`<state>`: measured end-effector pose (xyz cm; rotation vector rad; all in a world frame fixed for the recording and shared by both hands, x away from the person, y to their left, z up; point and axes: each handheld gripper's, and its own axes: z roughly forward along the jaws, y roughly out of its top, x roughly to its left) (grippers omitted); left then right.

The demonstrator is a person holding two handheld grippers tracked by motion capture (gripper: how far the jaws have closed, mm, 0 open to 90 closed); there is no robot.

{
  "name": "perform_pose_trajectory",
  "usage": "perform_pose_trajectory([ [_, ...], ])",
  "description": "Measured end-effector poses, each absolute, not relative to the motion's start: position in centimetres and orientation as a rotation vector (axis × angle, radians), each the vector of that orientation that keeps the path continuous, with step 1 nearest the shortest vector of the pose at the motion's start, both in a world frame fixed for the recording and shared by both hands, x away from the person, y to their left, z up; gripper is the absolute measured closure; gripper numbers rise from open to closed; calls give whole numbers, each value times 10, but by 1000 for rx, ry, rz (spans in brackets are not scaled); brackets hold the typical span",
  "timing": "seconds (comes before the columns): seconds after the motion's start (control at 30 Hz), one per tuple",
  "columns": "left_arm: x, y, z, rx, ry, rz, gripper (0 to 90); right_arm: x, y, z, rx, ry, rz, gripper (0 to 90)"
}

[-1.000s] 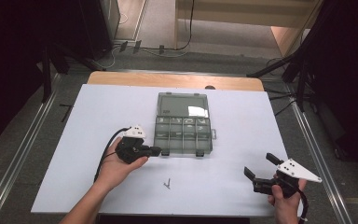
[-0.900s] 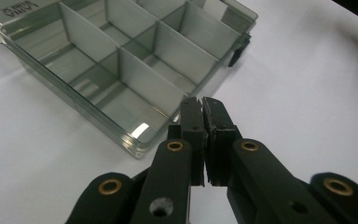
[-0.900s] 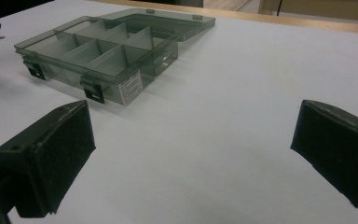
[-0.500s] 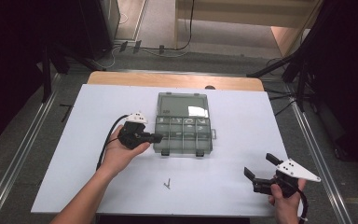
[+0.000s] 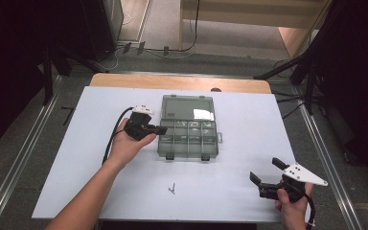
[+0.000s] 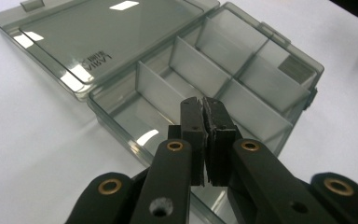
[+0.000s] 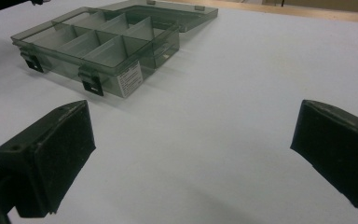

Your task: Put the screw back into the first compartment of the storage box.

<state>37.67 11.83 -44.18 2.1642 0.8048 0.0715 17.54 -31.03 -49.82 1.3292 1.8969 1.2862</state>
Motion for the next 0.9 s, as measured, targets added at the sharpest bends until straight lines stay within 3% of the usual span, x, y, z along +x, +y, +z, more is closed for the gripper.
perform_pose_trajectory([
  [0.8,417,104,-475,2188,932,74,881,176,-311,-501,1331,1904,1277,0],
  [0.87,417,105,-474,2177,936,72,876,176,-311,-501,1329,1905,1276,0],
  [0.9,417,105,-474,2164,939,60,829,176,-311,-501,1326,1906,1276,0],
])
